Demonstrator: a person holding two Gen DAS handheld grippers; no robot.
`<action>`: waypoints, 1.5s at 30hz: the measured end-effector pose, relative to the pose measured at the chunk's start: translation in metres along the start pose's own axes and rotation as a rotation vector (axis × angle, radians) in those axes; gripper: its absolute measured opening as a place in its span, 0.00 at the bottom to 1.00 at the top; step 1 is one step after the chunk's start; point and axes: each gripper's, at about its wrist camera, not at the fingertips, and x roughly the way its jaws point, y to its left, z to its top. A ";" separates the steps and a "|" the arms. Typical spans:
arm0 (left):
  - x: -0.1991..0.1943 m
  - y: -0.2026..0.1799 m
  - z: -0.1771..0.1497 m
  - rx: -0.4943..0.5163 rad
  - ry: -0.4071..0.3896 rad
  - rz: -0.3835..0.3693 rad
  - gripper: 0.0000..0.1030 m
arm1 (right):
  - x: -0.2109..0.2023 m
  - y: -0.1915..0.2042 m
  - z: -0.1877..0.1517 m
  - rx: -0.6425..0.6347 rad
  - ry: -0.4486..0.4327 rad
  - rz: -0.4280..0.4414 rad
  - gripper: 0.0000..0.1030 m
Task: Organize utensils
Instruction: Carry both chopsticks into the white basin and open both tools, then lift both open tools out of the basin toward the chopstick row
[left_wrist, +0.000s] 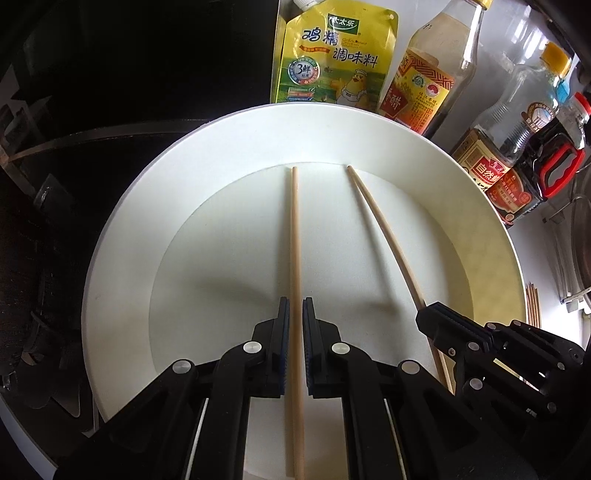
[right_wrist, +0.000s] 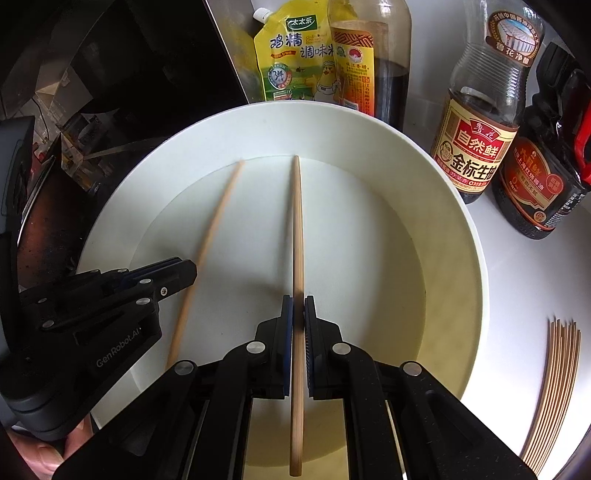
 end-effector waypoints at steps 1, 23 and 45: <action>0.000 0.001 0.000 0.000 0.001 0.003 0.11 | 0.001 0.000 0.000 0.000 0.002 0.001 0.06; -0.053 0.010 -0.030 -0.056 -0.095 0.074 0.71 | -0.055 -0.004 -0.025 -0.020 -0.081 -0.028 0.30; -0.117 -0.121 -0.090 0.112 -0.174 -0.009 0.87 | -0.164 -0.100 -0.141 0.093 -0.156 -0.158 0.41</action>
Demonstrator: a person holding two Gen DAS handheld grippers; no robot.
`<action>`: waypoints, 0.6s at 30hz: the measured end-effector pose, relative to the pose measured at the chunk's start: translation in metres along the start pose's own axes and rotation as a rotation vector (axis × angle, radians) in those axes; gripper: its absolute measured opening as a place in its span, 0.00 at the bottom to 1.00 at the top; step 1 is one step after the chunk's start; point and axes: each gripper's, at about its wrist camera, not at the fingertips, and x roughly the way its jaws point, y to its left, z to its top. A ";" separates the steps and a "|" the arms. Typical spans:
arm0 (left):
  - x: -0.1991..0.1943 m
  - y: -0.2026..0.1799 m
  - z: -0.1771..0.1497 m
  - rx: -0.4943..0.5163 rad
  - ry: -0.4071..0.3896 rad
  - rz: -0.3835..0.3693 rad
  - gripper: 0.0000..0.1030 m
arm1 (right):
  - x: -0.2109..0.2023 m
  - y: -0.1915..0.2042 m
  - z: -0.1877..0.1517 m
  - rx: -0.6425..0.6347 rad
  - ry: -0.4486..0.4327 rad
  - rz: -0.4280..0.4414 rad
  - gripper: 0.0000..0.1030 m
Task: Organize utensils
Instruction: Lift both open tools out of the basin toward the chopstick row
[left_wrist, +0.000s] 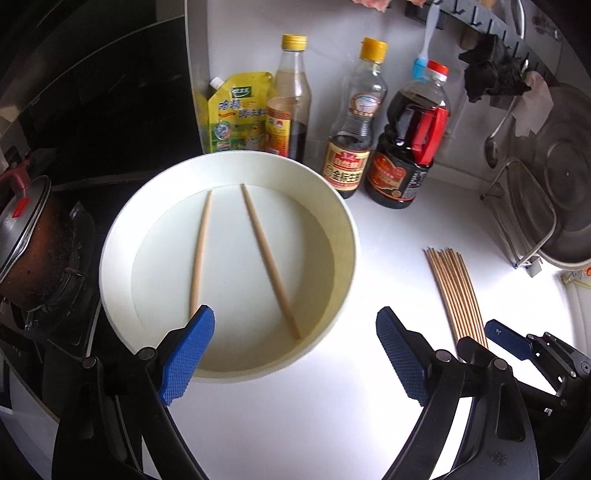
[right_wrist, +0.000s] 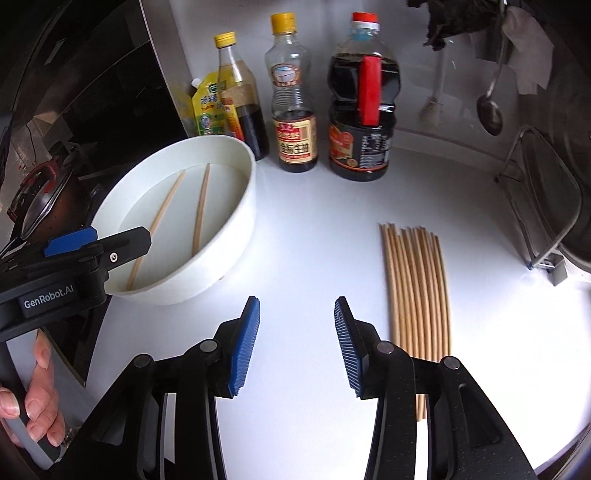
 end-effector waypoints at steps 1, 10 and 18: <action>0.000 -0.008 -0.001 0.005 -0.001 -0.010 0.87 | -0.004 -0.009 -0.004 0.012 -0.002 -0.013 0.41; 0.010 -0.079 -0.015 0.100 0.011 -0.072 0.89 | -0.027 -0.091 -0.048 0.127 -0.001 -0.131 0.43; 0.044 -0.128 -0.029 0.117 0.095 -0.100 0.91 | -0.019 -0.147 -0.075 0.186 0.014 -0.200 0.45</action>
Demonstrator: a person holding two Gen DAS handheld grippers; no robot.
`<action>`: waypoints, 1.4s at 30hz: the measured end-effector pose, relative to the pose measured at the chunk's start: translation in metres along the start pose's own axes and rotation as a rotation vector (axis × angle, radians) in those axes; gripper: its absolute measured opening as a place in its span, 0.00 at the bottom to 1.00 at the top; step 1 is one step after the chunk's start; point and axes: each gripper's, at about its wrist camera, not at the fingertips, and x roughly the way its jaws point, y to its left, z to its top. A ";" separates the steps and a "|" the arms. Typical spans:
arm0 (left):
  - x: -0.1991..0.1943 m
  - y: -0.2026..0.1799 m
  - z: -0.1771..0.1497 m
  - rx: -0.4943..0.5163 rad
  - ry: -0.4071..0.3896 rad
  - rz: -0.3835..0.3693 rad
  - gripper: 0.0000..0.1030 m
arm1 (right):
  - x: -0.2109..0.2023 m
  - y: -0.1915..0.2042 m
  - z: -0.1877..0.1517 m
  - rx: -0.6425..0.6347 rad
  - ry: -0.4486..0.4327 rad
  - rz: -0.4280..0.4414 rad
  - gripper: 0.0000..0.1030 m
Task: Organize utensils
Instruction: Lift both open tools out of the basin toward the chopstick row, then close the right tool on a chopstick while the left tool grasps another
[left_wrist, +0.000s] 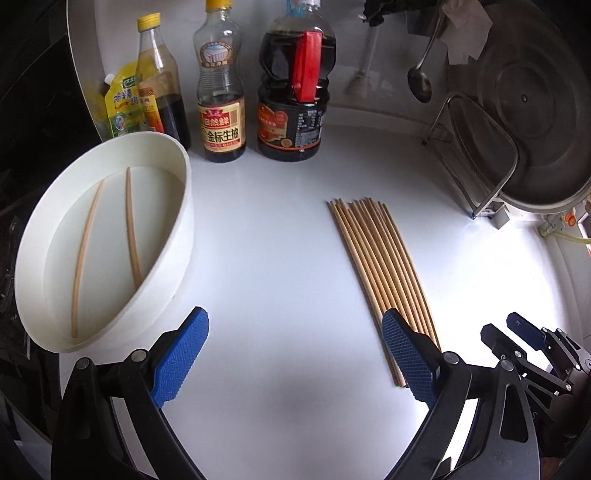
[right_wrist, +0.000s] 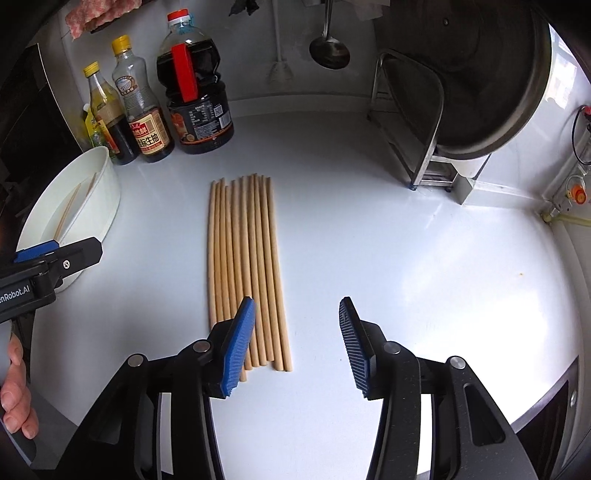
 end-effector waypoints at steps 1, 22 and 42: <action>0.006 -0.004 -0.001 -0.001 0.009 -0.003 0.91 | 0.004 -0.004 -0.001 -0.001 0.000 -0.002 0.45; 0.087 -0.022 -0.010 -0.046 0.049 0.118 0.91 | 0.090 -0.006 0.016 -0.098 0.015 0.082 0.47; 0.094 -0.030 -0.014 -0.053 0.060 0.111 0.91 | 0.099 -0.004 0.014 -0.183 -0.001 0.031 0.47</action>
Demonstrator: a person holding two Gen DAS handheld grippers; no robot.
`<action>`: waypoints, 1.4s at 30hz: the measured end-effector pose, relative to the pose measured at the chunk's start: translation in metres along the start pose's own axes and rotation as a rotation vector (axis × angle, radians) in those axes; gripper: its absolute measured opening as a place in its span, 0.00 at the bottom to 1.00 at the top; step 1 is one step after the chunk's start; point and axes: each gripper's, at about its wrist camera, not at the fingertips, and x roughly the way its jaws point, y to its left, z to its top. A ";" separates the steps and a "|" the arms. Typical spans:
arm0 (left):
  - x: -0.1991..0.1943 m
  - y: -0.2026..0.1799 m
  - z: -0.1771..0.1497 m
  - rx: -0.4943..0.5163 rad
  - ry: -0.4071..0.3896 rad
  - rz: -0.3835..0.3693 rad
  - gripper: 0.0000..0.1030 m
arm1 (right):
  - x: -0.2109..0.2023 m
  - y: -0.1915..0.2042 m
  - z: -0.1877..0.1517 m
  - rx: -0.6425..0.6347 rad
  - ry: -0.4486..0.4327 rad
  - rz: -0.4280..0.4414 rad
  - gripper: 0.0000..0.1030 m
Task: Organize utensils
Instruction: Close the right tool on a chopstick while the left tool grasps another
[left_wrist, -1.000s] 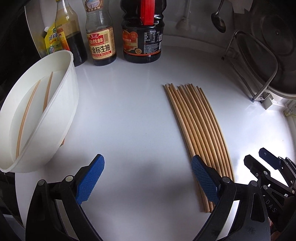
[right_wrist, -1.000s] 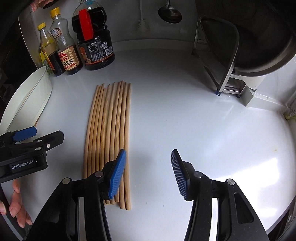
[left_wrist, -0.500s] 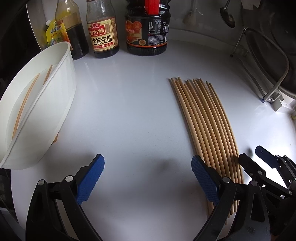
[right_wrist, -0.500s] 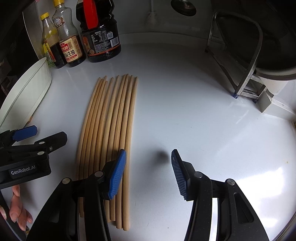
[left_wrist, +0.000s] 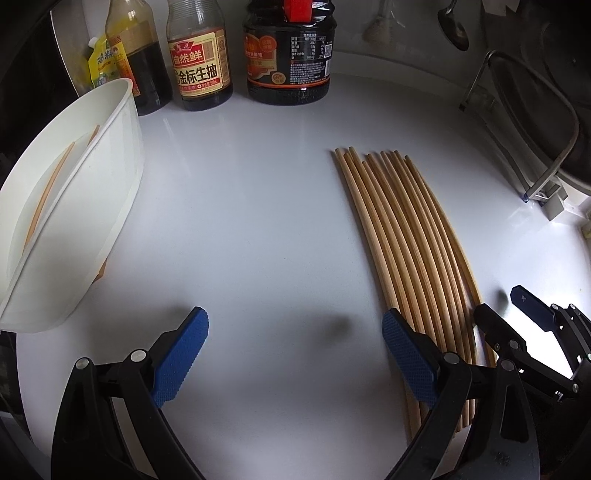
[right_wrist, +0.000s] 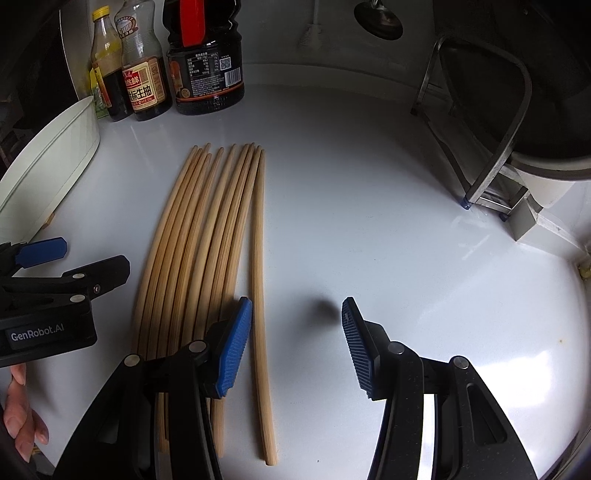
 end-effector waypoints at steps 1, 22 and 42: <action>0.001 -0.001 0.000 0.002 0.001 -0.002 0.91 | 0.000 -0.002 0.000 0.001 -0.001 -0.002 0.47; 0.007 -0.011 -0.004 0.001 0.005 0.005 0.94 | -0.002 -0.015 -0.003 0.028 -0.013 -0.006 0.47; 0.017 0.002 0.003 -0.037 0.013 0.048 0.95 | 0.004 -0.011 0.005 0.015 -0.030 0.001 0.47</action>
